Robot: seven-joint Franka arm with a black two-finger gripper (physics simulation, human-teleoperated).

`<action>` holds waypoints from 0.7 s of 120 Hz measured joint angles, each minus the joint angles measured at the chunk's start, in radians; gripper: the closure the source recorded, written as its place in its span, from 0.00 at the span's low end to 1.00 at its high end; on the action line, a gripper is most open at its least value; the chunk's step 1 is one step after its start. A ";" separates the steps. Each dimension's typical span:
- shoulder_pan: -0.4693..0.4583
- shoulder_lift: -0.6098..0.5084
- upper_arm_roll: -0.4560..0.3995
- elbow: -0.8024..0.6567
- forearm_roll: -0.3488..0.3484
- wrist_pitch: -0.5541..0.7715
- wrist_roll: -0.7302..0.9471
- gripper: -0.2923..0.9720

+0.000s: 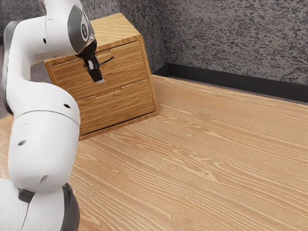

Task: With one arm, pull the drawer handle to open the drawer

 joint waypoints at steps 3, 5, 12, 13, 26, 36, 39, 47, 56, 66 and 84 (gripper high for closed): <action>0.002 -0.004 0.000 0.001 -0.009 -0.001 -0.002 0.35; 0.003 -0.006 0.001 0.001 -0.014 -0.002 -0.003 0.36; 0.006 -0.011 0.003 0.003 -0.025 -0.003 -0.007 0.36; 0.006 -0.012 0.004 0.008 -0.026 -0.003 -0.007 0.37; 0.026 -0.039 0.023 0.059 -0.028 -0.001 -0.010 0.38; 0.029 -0.046 0.048 0.065 -0.028 0.002 0.000 0.36; 0.031 -0.048 0.051 0.066 -0.028 0.003 0.004 0.36; 0.035 -0.052 0.048 0.062 -0.030 0.011 0.014 0.36; 0.041 -0.058 0.035 0.062 -0.033 0.025 0.022 0.37; 0.048 -0.065 0.028 0.063 -0.035 0.034 0.028 0.37; 0.060 -0.071 0.019 0.062 -0.036 0.045 0.037 0.39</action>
